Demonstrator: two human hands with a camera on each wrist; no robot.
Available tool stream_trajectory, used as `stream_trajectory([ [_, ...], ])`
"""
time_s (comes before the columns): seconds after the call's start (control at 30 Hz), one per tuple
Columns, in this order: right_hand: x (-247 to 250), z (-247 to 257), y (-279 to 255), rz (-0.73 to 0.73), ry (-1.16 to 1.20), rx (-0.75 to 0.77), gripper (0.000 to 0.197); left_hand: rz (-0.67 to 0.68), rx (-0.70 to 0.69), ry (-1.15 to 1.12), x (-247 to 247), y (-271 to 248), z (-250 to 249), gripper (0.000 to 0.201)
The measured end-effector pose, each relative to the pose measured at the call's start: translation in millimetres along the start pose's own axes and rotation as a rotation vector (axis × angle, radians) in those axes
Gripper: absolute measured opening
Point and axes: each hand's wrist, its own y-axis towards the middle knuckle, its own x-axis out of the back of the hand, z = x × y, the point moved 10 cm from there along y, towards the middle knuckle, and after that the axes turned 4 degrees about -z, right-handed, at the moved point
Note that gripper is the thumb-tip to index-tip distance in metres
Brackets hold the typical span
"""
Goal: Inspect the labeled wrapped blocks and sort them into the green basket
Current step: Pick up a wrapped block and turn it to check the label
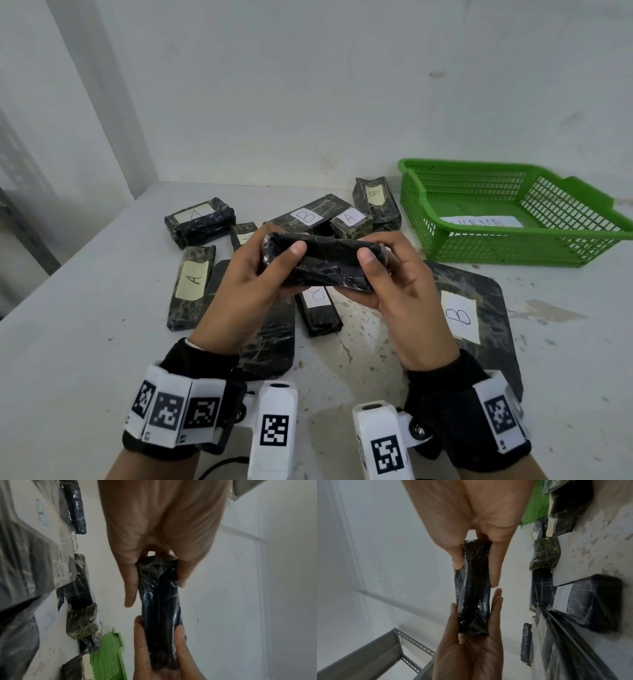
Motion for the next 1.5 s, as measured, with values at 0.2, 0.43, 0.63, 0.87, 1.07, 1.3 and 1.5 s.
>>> stream_trajectory([
  [0.2, -5.2, -0.4, -1.0, 0.032, -0.021, -0.017, 0.009, -0.050, -0.042, 0.054, 3.9, 0.2, -3.1, 0.015],
  [0.43, 2.6, 16.4, 0.8, -0.015, -0.149, 0.145, 0.015, -0.013, 0.033, -0.028, -2.5, -1.1, 1.8, 0.017],
  [0.63, -2.0, 7.8, -3.2, -0.029, -0.133, 0.075, 0.028, -0.050, -0.015, 0.027, -2.1, -1.7, -4.6, 0.033],
  [0.87, 8.0, 10.6, -4.2, -0.131, -0.215, 0.125, 0.033, -0.031, 0.008, 0.015, -9.3, -5.1, -1.2, 0.044],
  [1.07, 2.0, 2.0, -3.5, -0.070, -0.141, 0.031, 0.036, -0.071, 0.011, 0.012, -6.7, -5.1, 1.0, 0.027],
  [1.3, 0.2, 22.7, -7.0, -0.083, -0.182, 0.199, 0.018, -0.145, 0.068, -0.050, 4.7, -1.0, 7.8, 0.045],
  [1.5, -4.7, 21.6, -6.8, -0.022, -0.163, 0.177, 0.012, -0.261, -0.002, 0.037, 24.5, 0.2, 3.7, 0.047],
])
